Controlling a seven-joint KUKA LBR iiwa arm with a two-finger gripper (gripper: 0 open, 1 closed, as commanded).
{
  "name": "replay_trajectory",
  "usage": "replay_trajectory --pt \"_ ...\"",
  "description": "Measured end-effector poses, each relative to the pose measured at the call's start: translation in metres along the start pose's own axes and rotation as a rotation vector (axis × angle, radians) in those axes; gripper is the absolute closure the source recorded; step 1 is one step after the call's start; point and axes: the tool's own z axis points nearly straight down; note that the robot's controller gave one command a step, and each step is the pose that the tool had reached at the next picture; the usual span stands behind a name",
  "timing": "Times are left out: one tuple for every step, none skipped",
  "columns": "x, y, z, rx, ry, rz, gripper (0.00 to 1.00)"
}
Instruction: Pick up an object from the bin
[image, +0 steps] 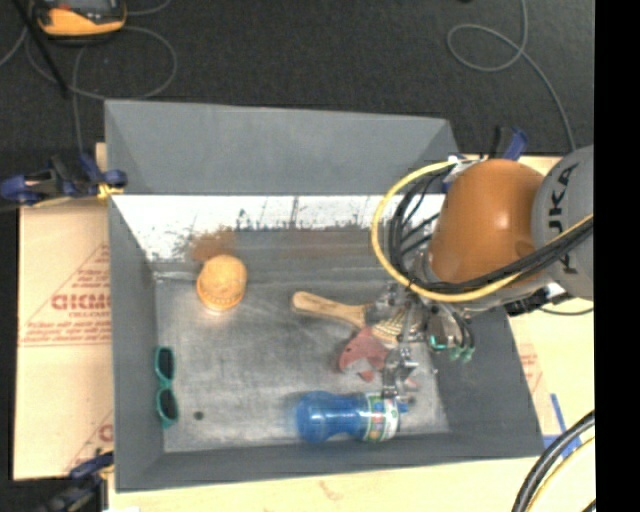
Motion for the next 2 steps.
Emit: replay_trajectory --pt "-0.019 -0.019 0.052 0.001 -0.007 -0.002 0.00" --pt "-0.069 -0.045 0.105 -0.005 -0.040 -0.194 1.00"
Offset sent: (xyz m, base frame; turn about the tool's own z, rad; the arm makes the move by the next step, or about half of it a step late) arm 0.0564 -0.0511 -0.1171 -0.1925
